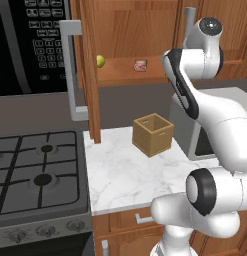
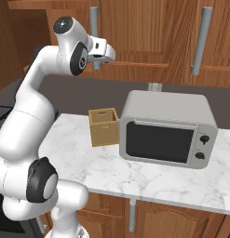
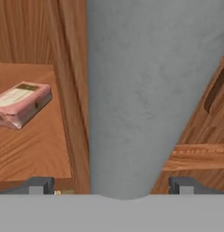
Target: Pick the bar soap and sponge from the cabinet and place them on the counter.
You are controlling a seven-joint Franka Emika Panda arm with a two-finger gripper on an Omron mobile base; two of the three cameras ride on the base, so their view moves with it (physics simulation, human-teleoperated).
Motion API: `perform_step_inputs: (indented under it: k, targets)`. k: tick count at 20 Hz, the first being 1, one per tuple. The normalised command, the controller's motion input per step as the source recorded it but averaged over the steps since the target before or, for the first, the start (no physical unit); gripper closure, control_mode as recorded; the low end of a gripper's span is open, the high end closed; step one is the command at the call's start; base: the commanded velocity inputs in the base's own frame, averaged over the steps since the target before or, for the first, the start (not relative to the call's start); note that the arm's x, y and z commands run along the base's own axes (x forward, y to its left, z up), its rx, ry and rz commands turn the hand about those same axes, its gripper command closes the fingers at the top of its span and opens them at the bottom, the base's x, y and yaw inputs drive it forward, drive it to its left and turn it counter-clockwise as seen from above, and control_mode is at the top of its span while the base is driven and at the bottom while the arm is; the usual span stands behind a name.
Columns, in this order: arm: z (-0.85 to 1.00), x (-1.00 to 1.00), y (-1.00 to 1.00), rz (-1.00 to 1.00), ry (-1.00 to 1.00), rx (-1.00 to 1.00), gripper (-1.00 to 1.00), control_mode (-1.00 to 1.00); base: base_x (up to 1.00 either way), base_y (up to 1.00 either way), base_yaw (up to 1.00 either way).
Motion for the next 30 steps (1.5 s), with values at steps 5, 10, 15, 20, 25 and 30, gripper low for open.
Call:
perform_step_inputs:
  k: [5, 10, 15, 20, 25, 30]
  targets:
    - [0.00, 0.39, -0.01, 0.00, 0.00, 0.00, 1.00, -1.00, 0.00, 0.00, 0.00]
    - [0.00, 0.06, -0.03, 0.00, 0.00, 0.00, 1.00, -1.00, 0.00, 0.00, 0.00]
    - [0.00, -0.19, -0.20, 0.00, 0.00, 0.00, 1.00, -1.00, 0.00, 0.00, 0.00]
    - [0.00, -0.55, -0.38, 0.00, -0.03, 0.02, 1.00, -1.00, 0.00, 0.00, 0.00]
    - [0.09, -0.58, -0.49, 0.01, 0.00, 0.01, 1.00, -1.00, 0.00, 0.00, 0.00]
    - [-0.07, -0.26, -0.46, 0.05, 0.15, 0.03, 1.00, -1.00, 0.00, 0.00, 0.00]
